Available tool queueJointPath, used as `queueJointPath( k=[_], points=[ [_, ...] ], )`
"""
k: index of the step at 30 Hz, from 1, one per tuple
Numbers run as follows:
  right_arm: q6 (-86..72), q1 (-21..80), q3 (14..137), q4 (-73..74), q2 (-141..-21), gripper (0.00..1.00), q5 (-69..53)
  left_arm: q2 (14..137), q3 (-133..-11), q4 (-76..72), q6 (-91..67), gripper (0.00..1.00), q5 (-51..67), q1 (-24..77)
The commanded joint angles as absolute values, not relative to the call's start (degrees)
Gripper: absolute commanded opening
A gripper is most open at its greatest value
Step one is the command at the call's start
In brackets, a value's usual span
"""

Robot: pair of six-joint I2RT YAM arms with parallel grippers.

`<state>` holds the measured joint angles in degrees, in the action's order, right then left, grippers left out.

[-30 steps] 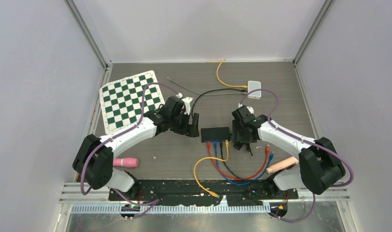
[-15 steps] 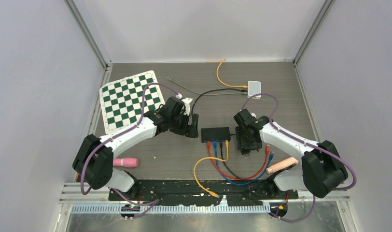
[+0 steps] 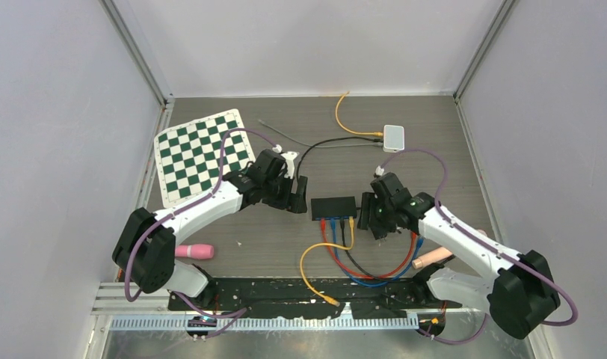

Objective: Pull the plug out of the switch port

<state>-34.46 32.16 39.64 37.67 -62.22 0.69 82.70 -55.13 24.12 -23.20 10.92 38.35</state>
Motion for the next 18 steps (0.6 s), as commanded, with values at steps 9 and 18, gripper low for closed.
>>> queueJointPath(
  k=[9,18],
  points=[
    [-39.15,31.88,34.69,31.93,-70.07,0.57,4.64,81.26,-58.16,24.59,-21.15,0.82,10.48,38.24],
    [-29.38,24.63,39.09,32.79,-73.19,0.61,11.63,80.68,-58.65,22.25,-12.57,0.99,16.53,39.13]
  ],
)
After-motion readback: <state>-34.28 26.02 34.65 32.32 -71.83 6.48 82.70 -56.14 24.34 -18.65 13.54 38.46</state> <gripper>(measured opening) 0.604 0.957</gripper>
